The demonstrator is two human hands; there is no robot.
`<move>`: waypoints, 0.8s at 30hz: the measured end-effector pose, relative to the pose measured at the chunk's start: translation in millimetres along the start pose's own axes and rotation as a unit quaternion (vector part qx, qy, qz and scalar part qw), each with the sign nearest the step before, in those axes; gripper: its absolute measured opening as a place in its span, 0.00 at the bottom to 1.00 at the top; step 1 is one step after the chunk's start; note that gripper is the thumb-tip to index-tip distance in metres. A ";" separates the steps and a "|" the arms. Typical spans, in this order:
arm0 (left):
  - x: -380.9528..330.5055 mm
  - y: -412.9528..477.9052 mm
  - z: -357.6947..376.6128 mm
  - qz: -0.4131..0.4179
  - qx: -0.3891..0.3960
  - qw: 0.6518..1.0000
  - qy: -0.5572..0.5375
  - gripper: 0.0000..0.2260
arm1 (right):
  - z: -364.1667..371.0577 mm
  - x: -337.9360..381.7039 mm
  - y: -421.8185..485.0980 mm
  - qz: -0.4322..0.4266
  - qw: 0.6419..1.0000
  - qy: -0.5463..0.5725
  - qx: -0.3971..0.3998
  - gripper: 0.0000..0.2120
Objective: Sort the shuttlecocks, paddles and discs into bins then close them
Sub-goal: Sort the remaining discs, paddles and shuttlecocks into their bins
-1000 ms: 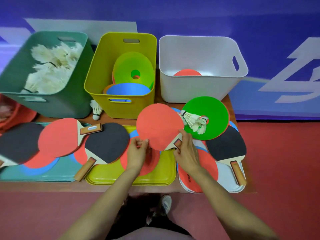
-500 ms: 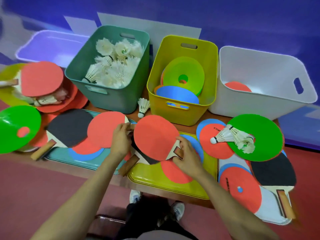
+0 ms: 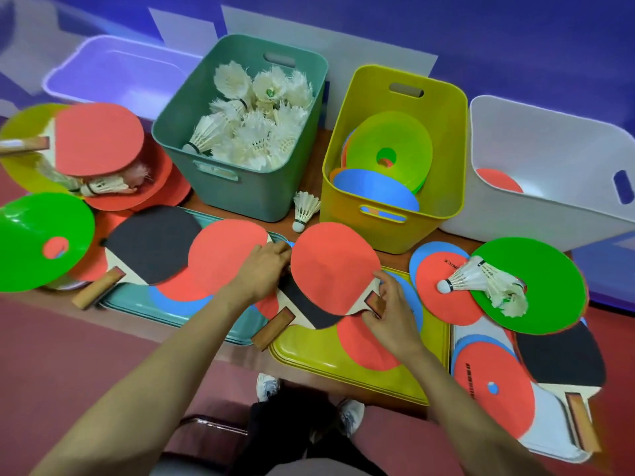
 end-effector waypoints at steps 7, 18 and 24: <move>-1.5 -54.8 24.5 -0.006 -0.048 0.989 -0.137 0.20 | -2.9 -2.7 2.1 -0.015 1.000 0.000 -0.003 0.34; -28.1 -75.4 48.7 -0.411 -0.133 0.825 -0.365 0.21 | 9.0 8.6 1.4 -0.037 0.999 -0.027 0.008 0.33; -41.3 -68.1 41.5 -0.452 -0.142 0.775 -0.419 0.22 | 7.8 8.6 0.9 -0.034 0.999 -0.040 0.013 0.32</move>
Point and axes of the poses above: each hand's wrist, its own y-axis towards the middle knuckle, its own z-axis out of the palm, x = y × z, the point moved 5 cm from there along y, towards the middle knuckle, and after that the axes turned 8 degrees about x, right-handed, at the moved point
